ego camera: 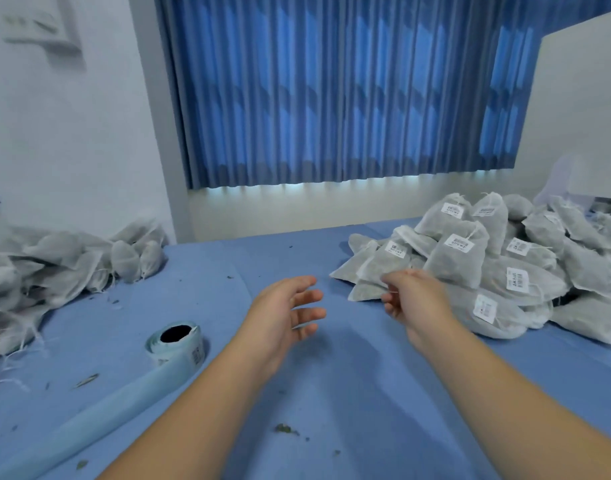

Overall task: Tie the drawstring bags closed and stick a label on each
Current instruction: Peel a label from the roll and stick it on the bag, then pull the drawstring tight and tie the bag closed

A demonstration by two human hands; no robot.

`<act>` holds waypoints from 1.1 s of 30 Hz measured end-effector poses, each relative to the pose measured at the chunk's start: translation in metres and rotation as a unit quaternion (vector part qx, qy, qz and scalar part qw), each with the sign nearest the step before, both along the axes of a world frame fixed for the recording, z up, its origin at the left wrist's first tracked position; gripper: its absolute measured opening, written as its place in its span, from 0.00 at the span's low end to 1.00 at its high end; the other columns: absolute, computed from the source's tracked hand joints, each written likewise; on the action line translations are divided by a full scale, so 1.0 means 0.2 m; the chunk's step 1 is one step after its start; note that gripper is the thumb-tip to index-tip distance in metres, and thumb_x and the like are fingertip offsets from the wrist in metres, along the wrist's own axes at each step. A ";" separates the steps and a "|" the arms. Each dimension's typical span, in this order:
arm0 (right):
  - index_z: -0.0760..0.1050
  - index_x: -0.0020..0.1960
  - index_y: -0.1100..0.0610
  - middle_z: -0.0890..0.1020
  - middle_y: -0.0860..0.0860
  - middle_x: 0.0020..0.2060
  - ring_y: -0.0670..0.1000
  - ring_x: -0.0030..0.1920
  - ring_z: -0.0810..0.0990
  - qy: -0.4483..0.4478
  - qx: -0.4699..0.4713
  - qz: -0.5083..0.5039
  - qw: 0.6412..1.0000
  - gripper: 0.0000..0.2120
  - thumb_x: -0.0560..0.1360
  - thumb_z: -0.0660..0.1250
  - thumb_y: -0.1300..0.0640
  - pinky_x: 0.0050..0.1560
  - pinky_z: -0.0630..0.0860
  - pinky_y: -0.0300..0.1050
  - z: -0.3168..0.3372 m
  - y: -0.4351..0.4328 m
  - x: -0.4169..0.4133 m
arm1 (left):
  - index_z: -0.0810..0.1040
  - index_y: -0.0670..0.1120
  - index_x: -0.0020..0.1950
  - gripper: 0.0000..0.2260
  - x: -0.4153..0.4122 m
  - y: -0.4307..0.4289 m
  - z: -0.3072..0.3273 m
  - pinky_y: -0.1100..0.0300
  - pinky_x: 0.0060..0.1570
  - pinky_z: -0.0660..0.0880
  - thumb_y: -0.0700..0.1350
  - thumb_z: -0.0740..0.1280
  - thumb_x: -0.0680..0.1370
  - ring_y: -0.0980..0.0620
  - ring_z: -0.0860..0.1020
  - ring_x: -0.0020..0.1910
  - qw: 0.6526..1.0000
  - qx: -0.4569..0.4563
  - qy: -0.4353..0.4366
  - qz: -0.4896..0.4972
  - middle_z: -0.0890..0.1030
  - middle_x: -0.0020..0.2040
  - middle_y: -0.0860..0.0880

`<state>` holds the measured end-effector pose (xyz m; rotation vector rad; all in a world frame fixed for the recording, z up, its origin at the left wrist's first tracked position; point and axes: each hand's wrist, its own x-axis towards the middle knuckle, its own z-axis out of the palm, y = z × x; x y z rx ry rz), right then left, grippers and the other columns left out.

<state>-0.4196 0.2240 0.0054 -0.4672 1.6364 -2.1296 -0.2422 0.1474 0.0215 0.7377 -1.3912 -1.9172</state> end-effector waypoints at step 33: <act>0.77 0.43 0.49 0.73 0.40 0.46 0.35 0.49 0.71 0.521 0.095 0.223 0.818 0.03 0.76 0.66 0.53 0.45 0.65 0.25 -0.25 -0.62 1.02 | 0.68 0.38 0.63 0.17 1.50 -0.97 -0.23 0.49 0.53 0.71 0.44 0.66 0.78 0.36 0.75 0.62 0.625 -0.221 -0.677 0.320 0.76 0.63 0.37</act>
